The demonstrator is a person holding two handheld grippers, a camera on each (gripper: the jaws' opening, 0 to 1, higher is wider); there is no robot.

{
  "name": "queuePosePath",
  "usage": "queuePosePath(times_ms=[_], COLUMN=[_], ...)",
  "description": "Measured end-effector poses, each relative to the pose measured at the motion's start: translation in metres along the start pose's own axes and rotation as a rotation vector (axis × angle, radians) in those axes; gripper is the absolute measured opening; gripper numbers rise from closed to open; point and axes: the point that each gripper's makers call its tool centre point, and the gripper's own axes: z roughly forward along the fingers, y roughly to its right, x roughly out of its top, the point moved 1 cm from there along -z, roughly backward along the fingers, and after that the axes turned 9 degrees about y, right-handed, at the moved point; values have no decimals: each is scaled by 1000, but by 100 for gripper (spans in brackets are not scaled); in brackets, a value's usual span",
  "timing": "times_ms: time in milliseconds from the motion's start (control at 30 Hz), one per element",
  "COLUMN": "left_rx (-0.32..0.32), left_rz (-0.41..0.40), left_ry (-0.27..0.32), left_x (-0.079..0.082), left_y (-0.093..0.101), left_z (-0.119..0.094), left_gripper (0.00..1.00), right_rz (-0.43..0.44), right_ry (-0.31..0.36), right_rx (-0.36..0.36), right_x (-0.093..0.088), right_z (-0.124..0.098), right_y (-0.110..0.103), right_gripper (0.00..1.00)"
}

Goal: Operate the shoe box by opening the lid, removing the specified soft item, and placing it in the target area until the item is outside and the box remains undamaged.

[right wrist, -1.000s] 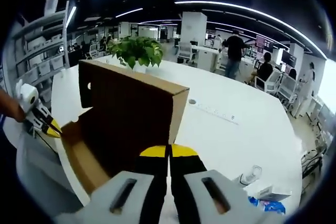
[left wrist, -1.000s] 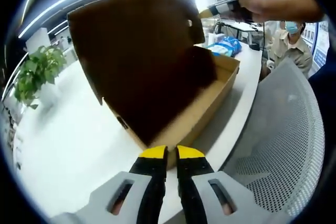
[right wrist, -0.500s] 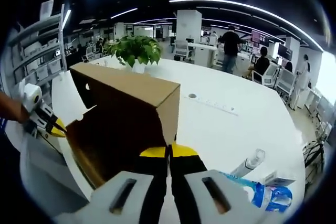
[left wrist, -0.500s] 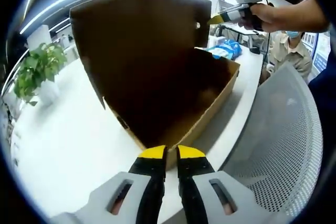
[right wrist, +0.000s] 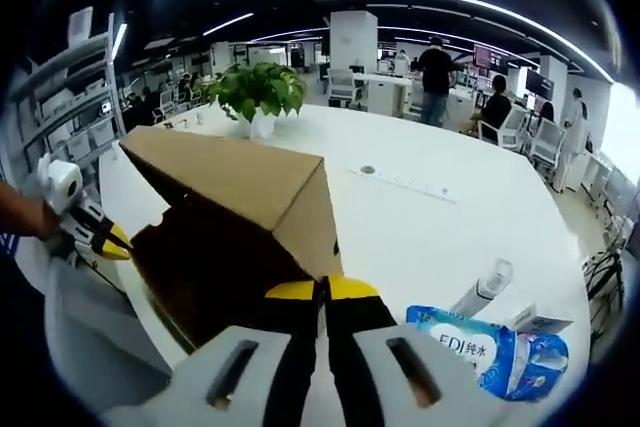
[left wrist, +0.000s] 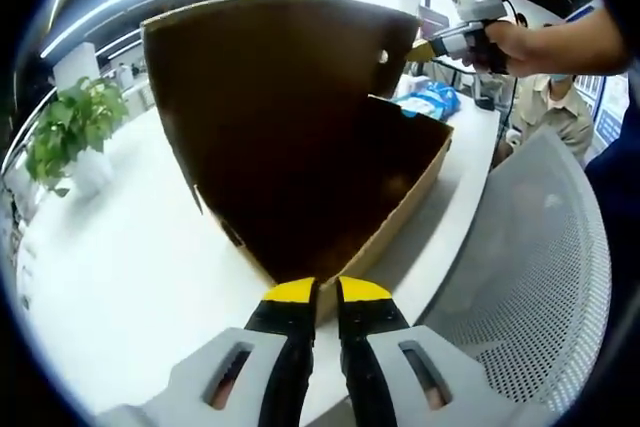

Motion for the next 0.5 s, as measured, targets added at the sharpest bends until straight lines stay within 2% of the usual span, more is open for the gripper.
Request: queuePosePath(times_ms=[167, 500], left_rx=[0, -8], left_rz=[-4, -29], left_ry=[3, 14], left_x=[0, 0], left_y=[2, 6], left_z=[0, -3], left_gripper=[4, 4], right_rz=[0, 63], right_ry=[-18, -52], right_rx=[0, 2], right_x=[-10, -35], right_z=[-3, -9], right_y=[-4, -10], right_gripper=[0, 0])
